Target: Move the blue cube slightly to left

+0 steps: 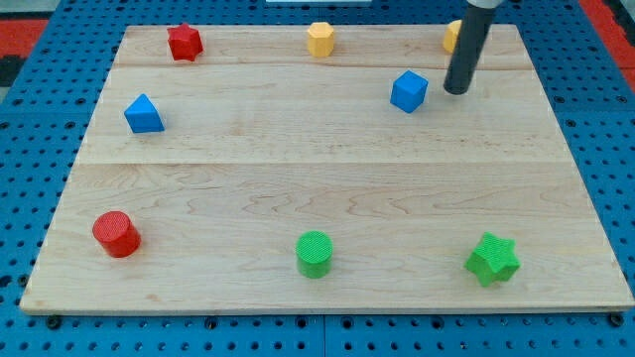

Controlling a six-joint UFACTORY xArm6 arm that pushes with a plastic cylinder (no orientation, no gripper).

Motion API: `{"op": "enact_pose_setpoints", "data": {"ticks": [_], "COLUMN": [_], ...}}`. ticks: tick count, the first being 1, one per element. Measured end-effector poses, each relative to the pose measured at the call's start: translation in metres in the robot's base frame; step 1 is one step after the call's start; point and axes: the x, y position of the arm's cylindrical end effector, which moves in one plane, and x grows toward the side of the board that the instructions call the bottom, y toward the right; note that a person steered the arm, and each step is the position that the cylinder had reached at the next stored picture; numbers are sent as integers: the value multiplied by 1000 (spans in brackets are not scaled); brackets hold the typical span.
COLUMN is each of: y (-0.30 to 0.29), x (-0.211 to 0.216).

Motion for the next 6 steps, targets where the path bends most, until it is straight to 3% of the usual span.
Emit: {"op": "enact_pose_setpoints", "data": {"ticks": [1,2,3,4,6], "y": [-63,-73,-35,-30,-75], "x": [5,-11,-13,18,24]}}
